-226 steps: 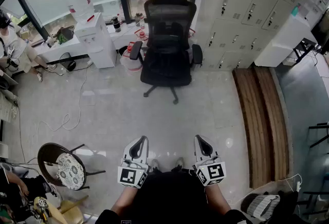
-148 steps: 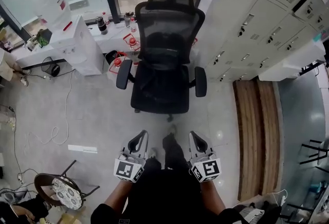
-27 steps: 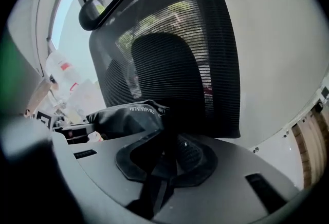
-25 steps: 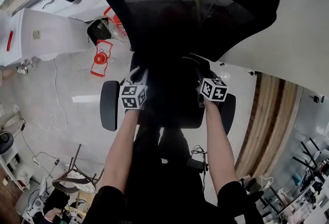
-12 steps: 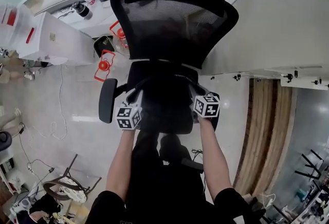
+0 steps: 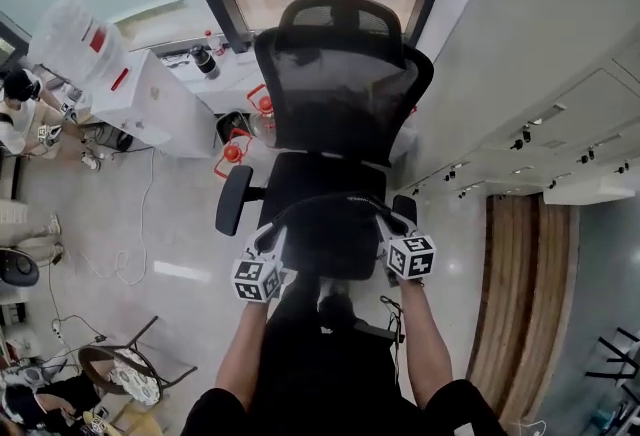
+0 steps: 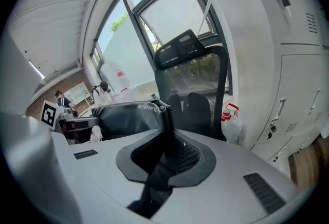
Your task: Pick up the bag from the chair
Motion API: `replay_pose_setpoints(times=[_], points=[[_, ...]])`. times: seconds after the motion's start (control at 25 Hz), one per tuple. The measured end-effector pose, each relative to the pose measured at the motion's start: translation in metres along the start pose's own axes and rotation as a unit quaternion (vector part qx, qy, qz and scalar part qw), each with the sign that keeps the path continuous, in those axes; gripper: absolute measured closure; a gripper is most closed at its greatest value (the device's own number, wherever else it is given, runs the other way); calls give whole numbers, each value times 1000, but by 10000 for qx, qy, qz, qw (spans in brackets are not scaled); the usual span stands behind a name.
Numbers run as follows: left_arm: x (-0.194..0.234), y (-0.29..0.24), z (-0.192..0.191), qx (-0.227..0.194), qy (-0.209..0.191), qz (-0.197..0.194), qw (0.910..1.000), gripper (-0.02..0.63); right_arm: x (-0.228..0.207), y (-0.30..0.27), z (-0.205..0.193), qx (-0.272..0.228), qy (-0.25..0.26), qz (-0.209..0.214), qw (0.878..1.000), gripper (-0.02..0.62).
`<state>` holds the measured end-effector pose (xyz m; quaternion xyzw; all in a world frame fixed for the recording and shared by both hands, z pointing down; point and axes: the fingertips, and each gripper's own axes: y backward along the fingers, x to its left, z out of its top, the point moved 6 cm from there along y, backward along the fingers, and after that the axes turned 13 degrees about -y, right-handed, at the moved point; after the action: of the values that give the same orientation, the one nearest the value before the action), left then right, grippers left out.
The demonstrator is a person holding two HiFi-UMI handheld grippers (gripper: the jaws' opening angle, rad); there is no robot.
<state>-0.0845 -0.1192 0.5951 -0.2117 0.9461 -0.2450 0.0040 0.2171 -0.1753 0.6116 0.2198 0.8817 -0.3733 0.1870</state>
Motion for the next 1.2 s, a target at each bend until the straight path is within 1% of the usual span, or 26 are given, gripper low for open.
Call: replay_pose_setpoints(times=[0.12, 0.32, 0.4, 0.56, 0.72, 0.92, 1.04, 1.2], points=[[-19, 47, 7, -105, 5, -87, 9999, 552, 25, 46, -10, -24, 82, 65, 9999, 560], [-29, 101, 11, -288, 39, -196, 9994, 555, 64, 88, -17, -202, 241, 165, 9994, 561], [-29, 117, 18, -401, -25, -212, 9990, 556, 79, 103, -17, -318, 279, 181, 9989, 561], [-25, 147, 37, -692, -297, -248, 9969, 557, 110, 128, -18, -581, 300, 165, 9977, 563], [-12, 175, 51, -969, -464, -380, 9935, 557, 144, 145, -17, -846, 349, 135, 9957, 563], [2, 204, 62, -1211, -479, -549, 9900, 557, 178, 158, -14, -1066, 513, 102, 9929, 563], [9, 213, 66, -1270, -465, -609, 9889, 558, 191, 160, -15, -1110, 567, 73, 9922, 563], [16, 220, 67, -1252, -581, -625, 9884, 558, 200, 160, -21, -1111, 556, 105, 9922, 563]])
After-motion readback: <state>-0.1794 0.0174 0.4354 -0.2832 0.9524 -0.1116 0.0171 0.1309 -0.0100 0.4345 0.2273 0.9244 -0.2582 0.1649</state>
